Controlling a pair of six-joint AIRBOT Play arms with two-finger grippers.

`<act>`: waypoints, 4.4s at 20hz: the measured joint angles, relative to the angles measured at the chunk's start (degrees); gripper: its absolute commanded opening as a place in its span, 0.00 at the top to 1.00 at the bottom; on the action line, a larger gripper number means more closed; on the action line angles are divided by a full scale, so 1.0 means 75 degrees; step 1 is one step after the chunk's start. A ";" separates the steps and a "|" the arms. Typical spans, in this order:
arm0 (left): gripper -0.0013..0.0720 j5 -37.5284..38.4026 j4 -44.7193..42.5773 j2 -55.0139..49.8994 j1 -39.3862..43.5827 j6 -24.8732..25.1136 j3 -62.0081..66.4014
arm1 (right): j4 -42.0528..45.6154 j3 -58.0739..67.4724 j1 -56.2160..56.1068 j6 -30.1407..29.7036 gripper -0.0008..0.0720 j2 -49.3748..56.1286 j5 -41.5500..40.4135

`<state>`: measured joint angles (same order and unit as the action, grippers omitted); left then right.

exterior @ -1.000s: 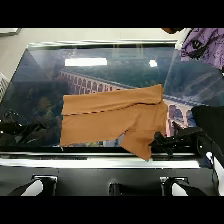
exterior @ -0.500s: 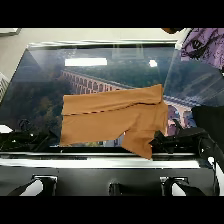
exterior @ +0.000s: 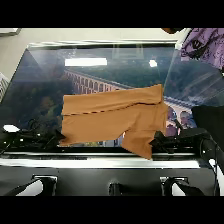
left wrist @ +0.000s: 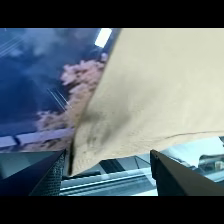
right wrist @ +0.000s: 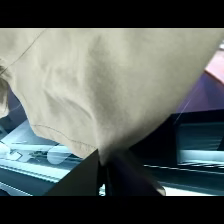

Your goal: Fold the clothes and pants, and hang the long-sleeved shirts on hangers.

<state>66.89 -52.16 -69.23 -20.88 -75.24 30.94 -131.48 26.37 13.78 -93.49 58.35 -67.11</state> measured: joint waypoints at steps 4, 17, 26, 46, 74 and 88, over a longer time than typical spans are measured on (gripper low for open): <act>0.89 -0.0166 -0.0181 -0.0219 0.0256 0.0064 -0.0029 | 0.0000 0.0000 0.0000 0.0085 0.95 -0.0280 -0.0035; 0.96 0.0956 -0.1405 0.1842 0.0364 -0.1667 0.0035 | 0.0577 0.0099 0.0000 0.2136 0.95 -0.2900 -0.1682; 0.96 0.0460 -0.1853 0.2973 0.0813 -0.2477 0.0510 | 0.1102 0.1877 0.0000 0.2040 0.95 -0.2343 -0.2087; 0.96 -0.2428 -0.1920 -0.2900 0.2221 -0.1973 0.5193 | 0.1734 0.6834 -0.1195 0.0679 0.95 0.4651 0.1413; 0.14 -0.0592 -0.3255 -0.2495 0.1900 -0.2914 0.7035 | -0.0175 0.8769 0.1087 -0.1291 0.26 0.7382 -0.2512; 0.96 -0.1163 -0.0976 -0.3354 0.3252 -0.2993 0.7038 | 0.1352 0.8766 0.0233 0.0446 0.95 0.5004 -0.2369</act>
<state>58.17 -59.48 -94.39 3.51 -97.69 83.72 -121.34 92.12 15.53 -90.15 95.88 -84.88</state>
